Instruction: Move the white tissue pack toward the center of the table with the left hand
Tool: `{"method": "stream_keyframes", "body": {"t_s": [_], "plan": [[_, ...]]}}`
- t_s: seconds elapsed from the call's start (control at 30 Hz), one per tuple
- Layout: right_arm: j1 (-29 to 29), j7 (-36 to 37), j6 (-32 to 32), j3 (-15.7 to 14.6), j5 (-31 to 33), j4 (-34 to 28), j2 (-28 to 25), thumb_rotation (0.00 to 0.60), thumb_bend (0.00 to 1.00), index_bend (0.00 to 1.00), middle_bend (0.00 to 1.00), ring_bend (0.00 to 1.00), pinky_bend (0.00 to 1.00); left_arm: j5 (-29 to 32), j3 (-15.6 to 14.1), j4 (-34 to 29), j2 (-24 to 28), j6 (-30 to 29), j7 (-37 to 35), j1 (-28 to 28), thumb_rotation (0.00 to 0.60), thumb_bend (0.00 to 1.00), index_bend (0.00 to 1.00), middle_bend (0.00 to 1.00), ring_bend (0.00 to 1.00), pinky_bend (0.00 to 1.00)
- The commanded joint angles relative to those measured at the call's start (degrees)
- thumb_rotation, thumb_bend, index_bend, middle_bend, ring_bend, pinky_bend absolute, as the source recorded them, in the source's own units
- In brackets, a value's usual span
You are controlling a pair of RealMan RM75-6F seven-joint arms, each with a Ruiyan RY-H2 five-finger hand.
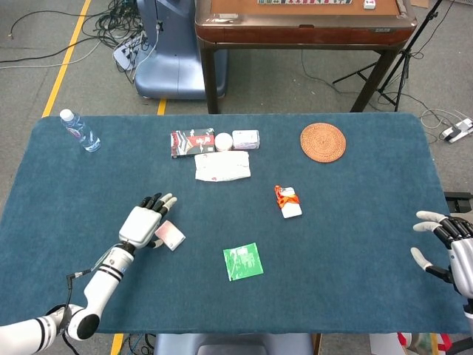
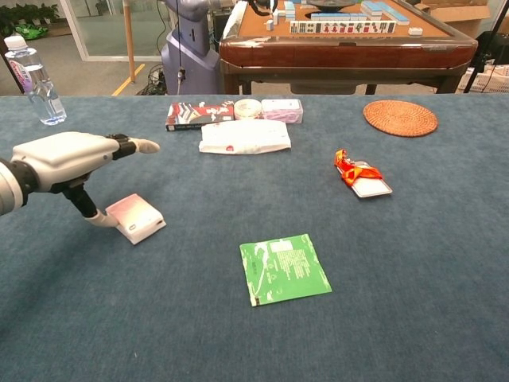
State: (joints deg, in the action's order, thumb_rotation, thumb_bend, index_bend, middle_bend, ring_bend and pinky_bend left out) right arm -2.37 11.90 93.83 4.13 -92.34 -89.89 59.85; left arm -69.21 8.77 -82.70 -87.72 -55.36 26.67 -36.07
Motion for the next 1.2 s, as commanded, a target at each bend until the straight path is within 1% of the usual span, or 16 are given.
{"method": "stream_keyframes", "body": {"t_s": [0.03,0.17,0.57,0.9,1.0,1.2], "plan": [[0.0,0.2,0.1,0.0,0.0,0.0,-0.1,0.600,0.22,0.43,0.30,0.27,0.30,0.8,0.5,0.2,-0.5,0.3,0.8,-0.9,0.600,0.00,0.00,0.00,0.00,0.11],[0.1,0.5,0.0,0.1,0.1,0.0,-0.2,0.600,0.22,0.43,0.30,0.27,0.30,2.0,1.1,1.0,-1.2,0.9,1.7,-2.3,0.600,0.00,0.00,0.00,0.00,0.11],[-0.1,1.2,-0.4,0.2,0.4,0.2,-0.4,0.600,0.22,0.43,0.30,0.27,0.30,5.6,2.4,5.8,-4.0,3.3,2.7,-6.2,0.600,0.00,0.00,0.00,0.00,0.11],[0.0,1.5,-0.2,0.2,0.3,0.1,-0.5,0.600,0.22,0.43,0.30,0.27,0.30,5.9,3.0,8.4,-6.3,3.3,3.1,-8.8,0.600,0.00,0.00,0.00,0.00,0.11],[0.1,1.7,0.0,0.3,0.4,0.2,-0.6,0.600,0.22,0.43,0.30,0.27,0.30,6.7,3.7,9.6,-6.7,3.5,3.0,-9.7,0.600,0.00,0.00,0.00,0.00,0.11],[0.0,1.6,-0.2,0.3,0.4,0.2,-0.6,0.600,0.22,0.43,0.30,0.27,0.30,7.2,4.1,10.0,-7.8,3.4,3.3,-11.1,0.600,0.00,0.00,0.00,0.00,0.11]]}}
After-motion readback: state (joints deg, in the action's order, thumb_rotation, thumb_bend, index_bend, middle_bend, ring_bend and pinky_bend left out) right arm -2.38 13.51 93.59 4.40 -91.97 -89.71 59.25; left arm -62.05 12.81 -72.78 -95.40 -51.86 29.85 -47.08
